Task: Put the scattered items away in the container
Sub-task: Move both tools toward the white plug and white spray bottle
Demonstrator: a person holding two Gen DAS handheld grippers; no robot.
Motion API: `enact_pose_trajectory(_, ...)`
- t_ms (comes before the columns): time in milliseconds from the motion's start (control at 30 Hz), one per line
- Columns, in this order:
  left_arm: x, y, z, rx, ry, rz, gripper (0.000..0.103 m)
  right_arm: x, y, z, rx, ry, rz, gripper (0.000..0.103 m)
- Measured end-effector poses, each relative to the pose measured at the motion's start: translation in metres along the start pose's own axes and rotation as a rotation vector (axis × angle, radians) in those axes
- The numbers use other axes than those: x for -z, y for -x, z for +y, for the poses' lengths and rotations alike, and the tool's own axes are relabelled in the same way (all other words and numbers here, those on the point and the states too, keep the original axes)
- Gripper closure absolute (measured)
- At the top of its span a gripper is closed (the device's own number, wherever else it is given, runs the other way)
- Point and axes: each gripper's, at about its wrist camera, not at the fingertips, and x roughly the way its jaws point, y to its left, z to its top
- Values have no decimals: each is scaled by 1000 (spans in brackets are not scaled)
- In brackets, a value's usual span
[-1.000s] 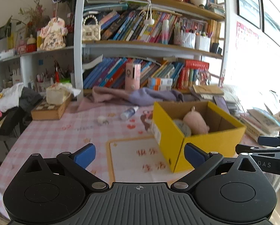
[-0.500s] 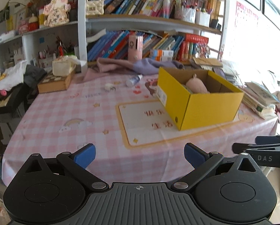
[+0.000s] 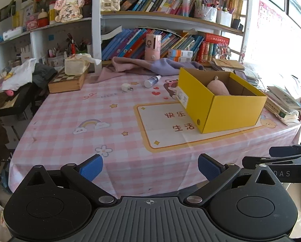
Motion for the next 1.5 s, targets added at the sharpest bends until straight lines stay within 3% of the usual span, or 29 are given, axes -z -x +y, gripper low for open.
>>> enact_pose_trajectory(333,0,8,20,-51,30,-19,1,-10,-4,30,-94,98,-20,33)
enact_pose_trajectory(600,1,6,24,-45,39,-2,1,-13,-1,54,-133,230,-45,35)
enact_pose_trajectory(1500,-14,-6,33,-13,20,-20,1,-38,-16,60,-128,195,-85,39)
